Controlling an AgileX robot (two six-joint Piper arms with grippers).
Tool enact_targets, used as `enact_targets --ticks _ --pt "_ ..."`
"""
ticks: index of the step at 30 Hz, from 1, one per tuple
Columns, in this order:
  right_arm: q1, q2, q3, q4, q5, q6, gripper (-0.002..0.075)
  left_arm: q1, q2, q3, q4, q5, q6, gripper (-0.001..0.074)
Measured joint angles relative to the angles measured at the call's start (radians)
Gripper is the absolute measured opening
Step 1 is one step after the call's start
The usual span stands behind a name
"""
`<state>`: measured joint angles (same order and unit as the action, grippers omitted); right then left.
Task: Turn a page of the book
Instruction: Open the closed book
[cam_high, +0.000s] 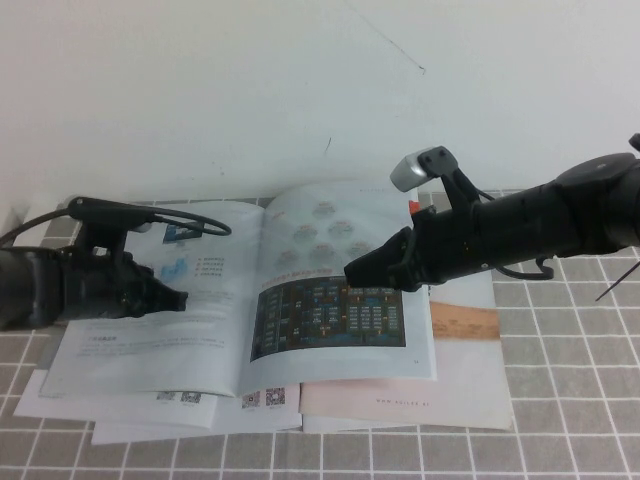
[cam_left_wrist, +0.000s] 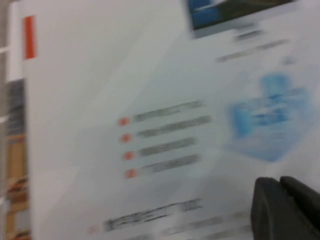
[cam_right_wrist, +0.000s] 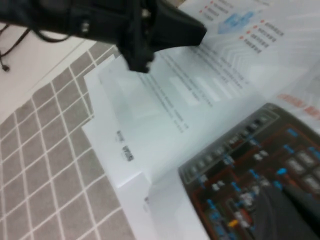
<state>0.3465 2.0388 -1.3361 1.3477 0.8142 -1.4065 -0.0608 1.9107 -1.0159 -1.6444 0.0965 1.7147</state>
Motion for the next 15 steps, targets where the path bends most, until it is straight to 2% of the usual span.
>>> enact_targets --ticks 4,9,15 --pt "-0.032 -0.059 0.0 -0.035 -0.062 0.025 -0.0003 0.0 -0.096 0.013 0.065 0.101 -0.063 -0.0002" --pt "-0.118 -0.226 0.0 -0.12 -0.169 0.12 -0.0003 0.0 -0.307 0.013 0.166 0.217 -0.171 -0.0002" --pt "-0.21 -0.449 0.0 -0.3 -0.118 0.228 -0.0003 0.0 -0.518 0.013 0.414 0.495 -0.38 -0.0002"
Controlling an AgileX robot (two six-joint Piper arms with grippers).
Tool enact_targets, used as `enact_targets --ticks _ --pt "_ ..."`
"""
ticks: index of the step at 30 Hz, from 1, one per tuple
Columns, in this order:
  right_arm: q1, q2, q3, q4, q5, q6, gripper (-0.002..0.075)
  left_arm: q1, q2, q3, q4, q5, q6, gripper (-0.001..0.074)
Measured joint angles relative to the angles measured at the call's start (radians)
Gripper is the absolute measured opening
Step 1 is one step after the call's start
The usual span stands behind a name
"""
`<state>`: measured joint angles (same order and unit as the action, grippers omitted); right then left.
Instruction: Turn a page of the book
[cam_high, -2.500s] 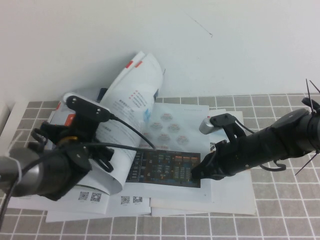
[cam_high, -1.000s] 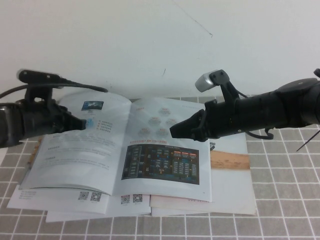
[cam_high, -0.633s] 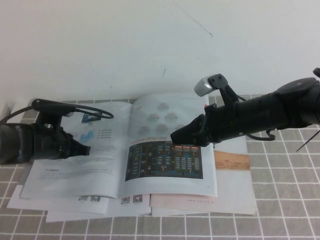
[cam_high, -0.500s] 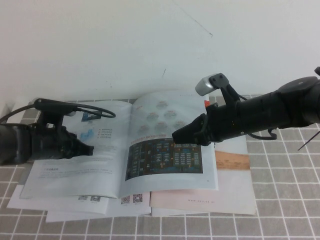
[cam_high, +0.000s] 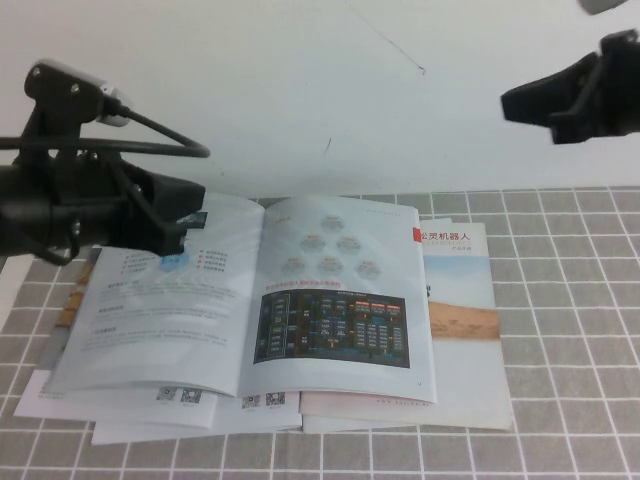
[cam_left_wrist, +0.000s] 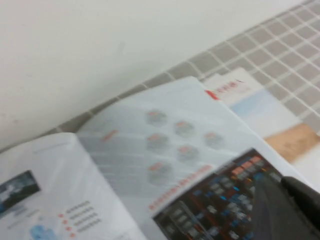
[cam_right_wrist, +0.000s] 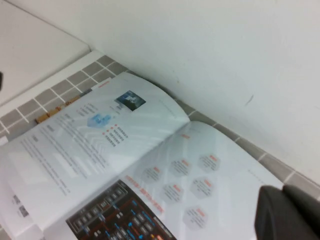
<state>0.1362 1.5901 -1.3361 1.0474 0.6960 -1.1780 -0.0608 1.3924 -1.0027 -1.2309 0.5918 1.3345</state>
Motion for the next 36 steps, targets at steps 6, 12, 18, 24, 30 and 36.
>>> enact_targets --ticks 6,12,18,24,30,36 --pt "-0.039 -0.21 0.007 -0.193 0.04 0.103 -0.0003 0.0 -0.195 0.021 0.198 0.174 -0.227 -0.0002" --pt "-0.041 -0.416 0.099 -0.221 0.058 0.107 -0.0003 0.0 -0.405 0.067 0.277 0.208 -0.335 -0.0002" --pt "-0.041 -0.659 0.313 -0.228 0.057 0.063 -0.0003 0.0 -0.669 0.142 0.438 0.232 -0.514 -0.0002" --pt "-0.041 -0.948 0.542 -0.229 0.01 0.039 -0.0003 0.0 -0.993 0.256 0.54 0.246 -0.732 -0.0002" --pt "-0.041 -1.214 0.73 -0.268 -0.068 0.024 -0.0003 0.0 -1.269 0.373 0.62 0.233 -0.877 -0.0002" --pt "-0.041 -1.341 0.864 -0.273 -0.178 0.024 -0.0003 0.0 -1.4 0.484 0.785 0.084 -0.898 -0.0002"
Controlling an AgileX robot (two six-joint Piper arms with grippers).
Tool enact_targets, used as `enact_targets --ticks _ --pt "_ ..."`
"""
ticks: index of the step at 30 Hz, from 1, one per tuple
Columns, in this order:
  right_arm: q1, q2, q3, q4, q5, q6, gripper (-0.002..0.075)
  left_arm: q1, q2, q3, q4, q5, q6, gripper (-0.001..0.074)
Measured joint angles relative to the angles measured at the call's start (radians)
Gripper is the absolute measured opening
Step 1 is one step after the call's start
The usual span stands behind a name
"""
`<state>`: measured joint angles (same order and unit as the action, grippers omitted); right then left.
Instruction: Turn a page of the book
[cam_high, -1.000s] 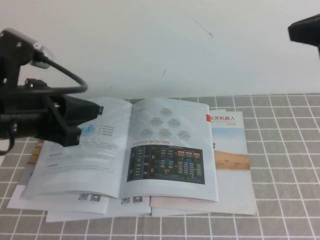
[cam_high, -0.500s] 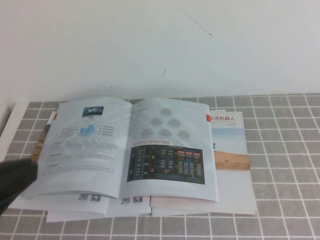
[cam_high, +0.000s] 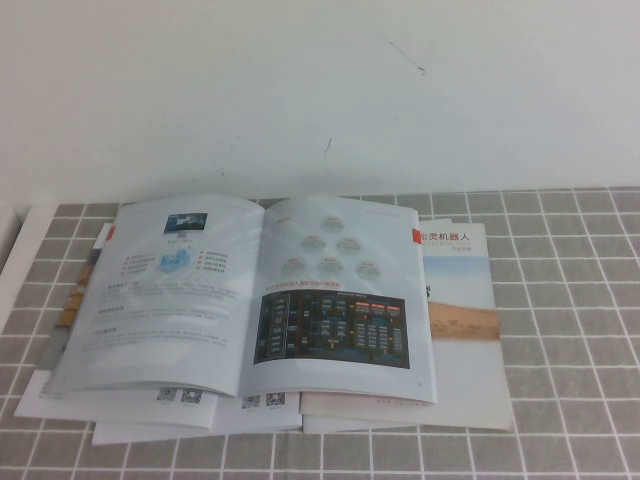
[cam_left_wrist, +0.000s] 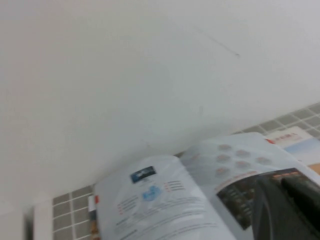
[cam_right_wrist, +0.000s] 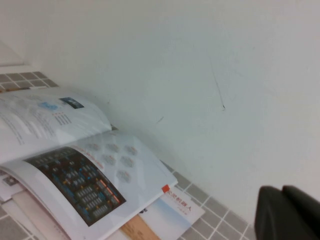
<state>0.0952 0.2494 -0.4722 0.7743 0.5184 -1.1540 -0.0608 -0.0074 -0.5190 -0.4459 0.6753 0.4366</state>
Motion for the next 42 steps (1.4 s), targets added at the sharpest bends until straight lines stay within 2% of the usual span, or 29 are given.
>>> enact_targets --ticks 7,29,34,39,42 --pt "0.0 -0.004 0.081 0.07 -0.033 0.0 -0.0003 0.0 -0.004 0.15 0.063 -0.185 0.0 -0.0002" --pt "0.0 -0.004 0.121 0.09 -0.014 0.0 -0.0003 0.0 -0.004 0.516 0.063 -0.239 0.0 -0.0002" --pt "0.0 -0.004 0.121 0.093 -0.014 0.0 -0.0003 0.0 -0.006 0.529 0.073 -0.309 -0.001 -0.0002" --pt "0.0 -0.004 0.121 0.093 -0.014 0.0 -0.0003 0.0 -0.006 0.531 0.212 -0.334 -0.001 -0.0002" --pt "0.0 -0.004 0.121 0.093 -0.014 0.0 -0.0003 0.0 -0.006 0.531 0.225 -0.334 -0.001 -0.0002"
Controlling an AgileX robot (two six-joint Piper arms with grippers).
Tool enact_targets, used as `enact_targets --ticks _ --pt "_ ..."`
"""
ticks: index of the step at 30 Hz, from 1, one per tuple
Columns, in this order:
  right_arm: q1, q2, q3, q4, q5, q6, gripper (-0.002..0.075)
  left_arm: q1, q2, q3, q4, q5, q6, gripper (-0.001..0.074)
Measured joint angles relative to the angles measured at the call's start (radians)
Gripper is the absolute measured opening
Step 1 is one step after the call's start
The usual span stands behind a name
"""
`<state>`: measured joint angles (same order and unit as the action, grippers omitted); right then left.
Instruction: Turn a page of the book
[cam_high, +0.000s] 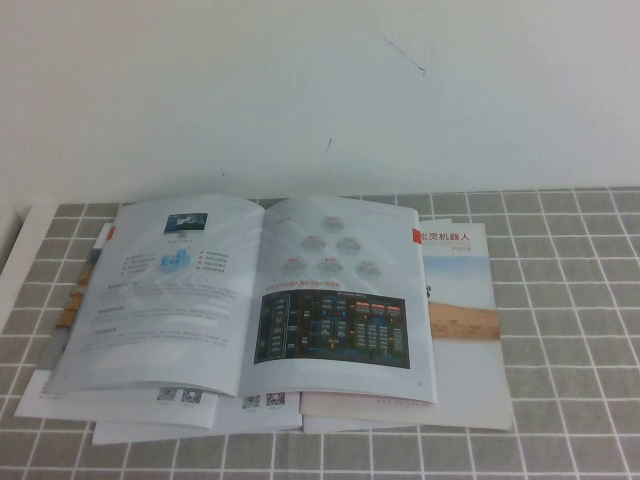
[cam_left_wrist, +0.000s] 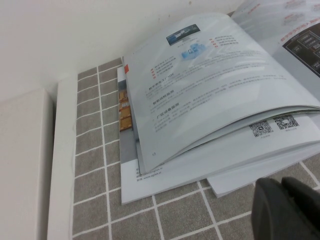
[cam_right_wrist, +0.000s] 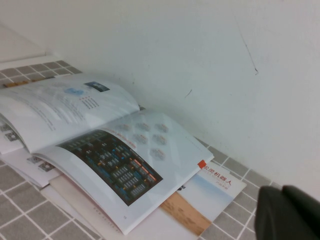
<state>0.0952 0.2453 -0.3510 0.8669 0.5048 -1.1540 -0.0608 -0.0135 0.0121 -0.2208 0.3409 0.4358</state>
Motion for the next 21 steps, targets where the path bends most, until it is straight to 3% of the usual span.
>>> enact_targets --ticks 21 --pt "0.0 0.0 0.0 0.0 0.002 0.0 -0.0003 0.0 0.0 0.0 0.008 0.0 0.0 -0.0002"
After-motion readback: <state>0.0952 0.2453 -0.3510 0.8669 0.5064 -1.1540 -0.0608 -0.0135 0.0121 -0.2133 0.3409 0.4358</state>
